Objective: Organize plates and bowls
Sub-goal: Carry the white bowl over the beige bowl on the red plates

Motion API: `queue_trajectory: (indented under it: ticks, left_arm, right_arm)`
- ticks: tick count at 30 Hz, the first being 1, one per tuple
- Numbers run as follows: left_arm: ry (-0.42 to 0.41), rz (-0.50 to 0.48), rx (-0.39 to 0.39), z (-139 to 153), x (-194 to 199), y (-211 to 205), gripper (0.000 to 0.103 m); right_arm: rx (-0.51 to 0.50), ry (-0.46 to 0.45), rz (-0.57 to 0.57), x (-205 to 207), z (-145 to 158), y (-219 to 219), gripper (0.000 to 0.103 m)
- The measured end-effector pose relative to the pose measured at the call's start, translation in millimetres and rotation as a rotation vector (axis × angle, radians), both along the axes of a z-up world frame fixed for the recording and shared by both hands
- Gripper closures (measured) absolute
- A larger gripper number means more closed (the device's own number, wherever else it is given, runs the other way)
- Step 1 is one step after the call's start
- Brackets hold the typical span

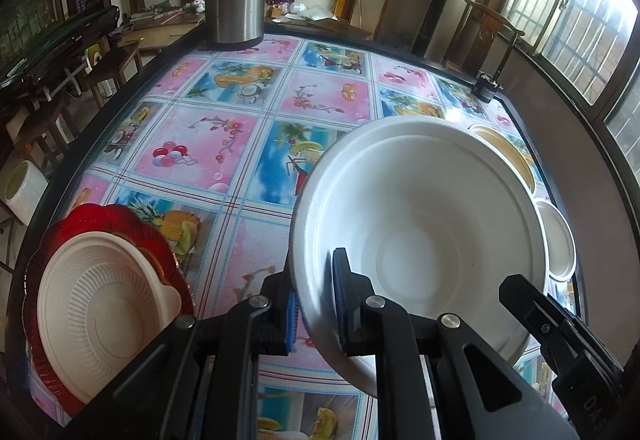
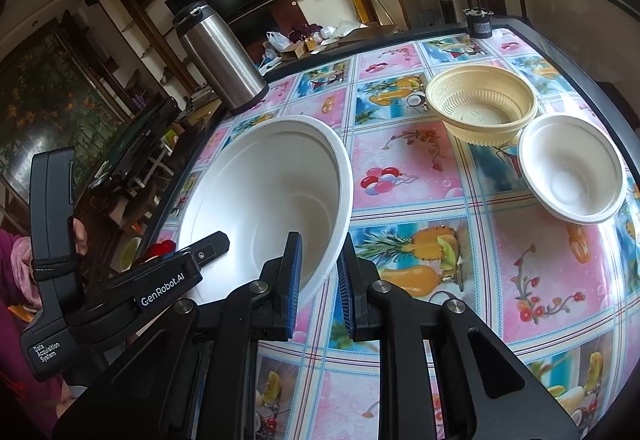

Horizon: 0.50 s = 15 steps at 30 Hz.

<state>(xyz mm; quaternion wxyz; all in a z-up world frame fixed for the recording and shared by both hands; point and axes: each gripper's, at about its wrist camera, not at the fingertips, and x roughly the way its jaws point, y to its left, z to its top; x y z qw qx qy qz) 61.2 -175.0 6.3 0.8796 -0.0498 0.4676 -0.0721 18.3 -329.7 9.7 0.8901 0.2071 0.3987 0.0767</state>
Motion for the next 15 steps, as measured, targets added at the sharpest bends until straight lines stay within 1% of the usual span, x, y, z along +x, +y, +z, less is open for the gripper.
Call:
queue_trajectory:
  ticks: [8, 15]
  left_arm:
    - [-0.010, 0.019, 0.020, 6.3, -9.9, 16.0, 0.089]
    - [-0.007, 0.056, 0.021, 9.2, -17.3, 42.6, 0.089]
  right_arm:
    - [0.009, -0.007, 0.024, -5.0, 4.0, 16.8, 0.086]
    - [-0.003, -0.014, 0.061, -10.0, 8.2, 42.6, 0.086]
